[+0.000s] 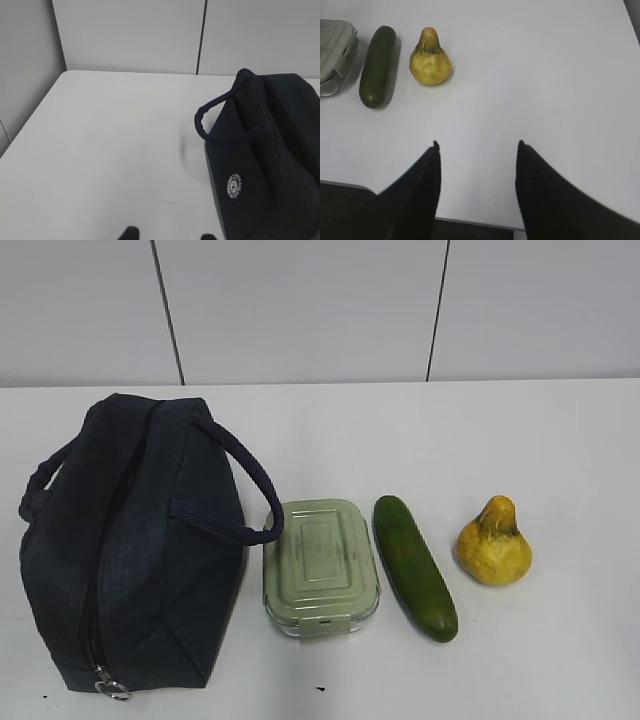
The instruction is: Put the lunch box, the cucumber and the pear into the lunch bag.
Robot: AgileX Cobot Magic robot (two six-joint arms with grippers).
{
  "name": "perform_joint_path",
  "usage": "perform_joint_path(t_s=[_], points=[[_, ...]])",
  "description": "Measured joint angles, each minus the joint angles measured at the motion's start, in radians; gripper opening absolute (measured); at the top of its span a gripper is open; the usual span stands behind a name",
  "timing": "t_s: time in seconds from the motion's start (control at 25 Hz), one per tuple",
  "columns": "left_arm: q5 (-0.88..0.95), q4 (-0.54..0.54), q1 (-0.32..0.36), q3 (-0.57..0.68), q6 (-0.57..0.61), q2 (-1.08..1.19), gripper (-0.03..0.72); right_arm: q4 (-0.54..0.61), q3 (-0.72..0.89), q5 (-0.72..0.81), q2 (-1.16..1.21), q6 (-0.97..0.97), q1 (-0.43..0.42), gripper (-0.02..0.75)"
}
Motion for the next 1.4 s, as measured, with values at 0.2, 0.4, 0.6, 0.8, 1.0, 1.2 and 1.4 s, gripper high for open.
perform_joint_path(t_s=[0.2,0.4,0.6,0.8,1.0,1.2,1.4], points=[[0.000,0.000,0.000,0.000,0.000,0.000,0.238,0.000,0.000,0.000,0.000,0.000,0.000,0.384],[0.000,0.000,0.000,0.000,0.000,0.000,0.238,0.000,0.000,0.000,0.000,0.000,0.000,0.384],[0.000,0.000,0.000,0.000,0.000,0.000,0.238,0.004,0.000,0.000,0.000,0.000,0.000,0.384],[0.000,0.000,0.000,0.000,0.000,0.000,0.238,0.037,-0.013,-0.031,0.091,0.000,0.000,0.385],[0.000,0.000,0.000,0.000,0.000,0.000,0.238,0.068,-0.054,-0.063,0.230,-0.002,0.000,0.445],[0.000,0.000,0.000,0.000,0.000,0.000,0.238,0.106,-0.133,-0.075,0.400,-0.003,0.000,0.473],[0.000,0.000,0.000,0.000,0.000,0.000,0.238,0.199,-0.242,-0.085,0.595,-0.043,0.000,0.474]])
